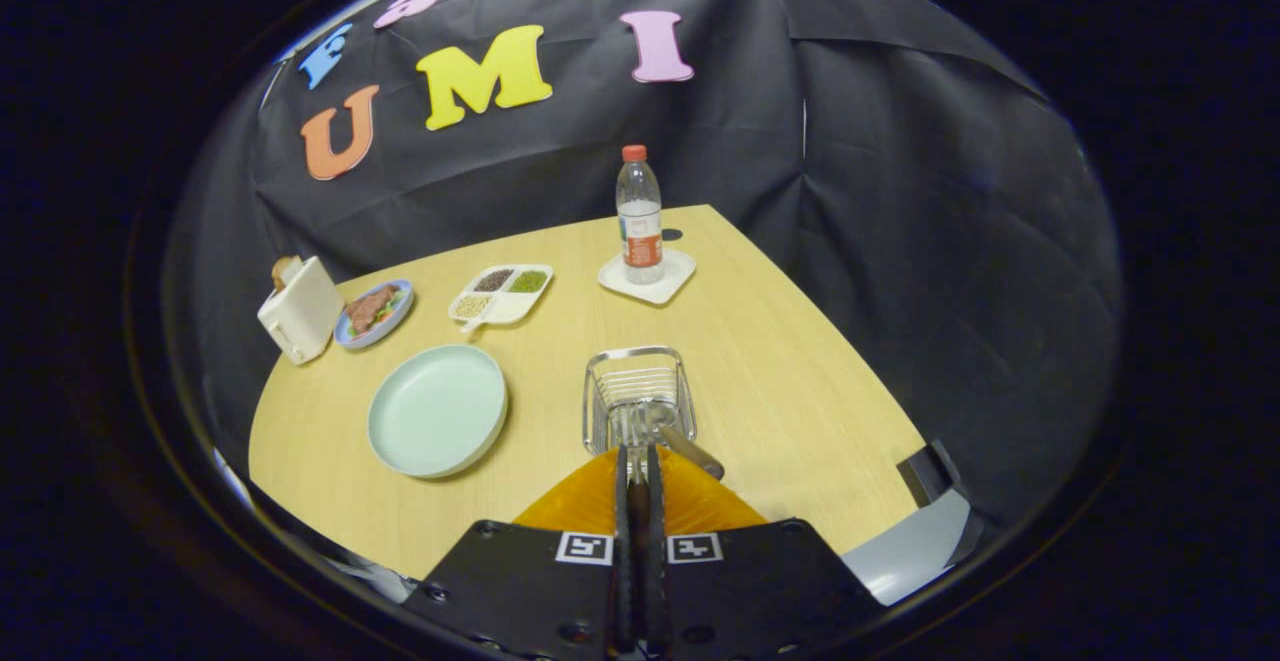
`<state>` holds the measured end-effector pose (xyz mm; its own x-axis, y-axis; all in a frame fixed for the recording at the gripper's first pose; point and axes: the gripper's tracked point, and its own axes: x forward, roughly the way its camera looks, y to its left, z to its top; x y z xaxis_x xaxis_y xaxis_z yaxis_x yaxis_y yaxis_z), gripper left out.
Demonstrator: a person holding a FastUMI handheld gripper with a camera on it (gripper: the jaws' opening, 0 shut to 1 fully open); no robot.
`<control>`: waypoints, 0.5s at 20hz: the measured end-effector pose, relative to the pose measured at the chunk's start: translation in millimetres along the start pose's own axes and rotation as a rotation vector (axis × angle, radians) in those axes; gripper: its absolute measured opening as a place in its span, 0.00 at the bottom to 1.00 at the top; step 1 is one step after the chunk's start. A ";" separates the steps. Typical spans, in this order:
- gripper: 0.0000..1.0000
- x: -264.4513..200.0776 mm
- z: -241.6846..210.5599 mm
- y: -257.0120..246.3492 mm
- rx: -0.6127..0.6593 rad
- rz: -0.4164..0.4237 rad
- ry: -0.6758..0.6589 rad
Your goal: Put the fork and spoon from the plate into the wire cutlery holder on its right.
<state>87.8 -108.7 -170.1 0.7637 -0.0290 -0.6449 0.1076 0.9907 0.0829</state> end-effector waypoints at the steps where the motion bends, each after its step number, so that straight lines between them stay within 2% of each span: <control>1: 0.05 -0.5 3.6 0.7 -0.001 -0.001 -0.005; 4: 0.02 2.4 18.4 1.4 0.010 -0.002 -0.029; 9: 0.19 -7.7 31.5 -0.9 0.057 0.010 -0.105; 10: 0.18 -14.0 36.5 1.2 0.055 0.024 -0.140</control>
<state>100.5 -111.9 -133.2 0.8471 -0.0275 -0.5307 0.1202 0.9827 0.1409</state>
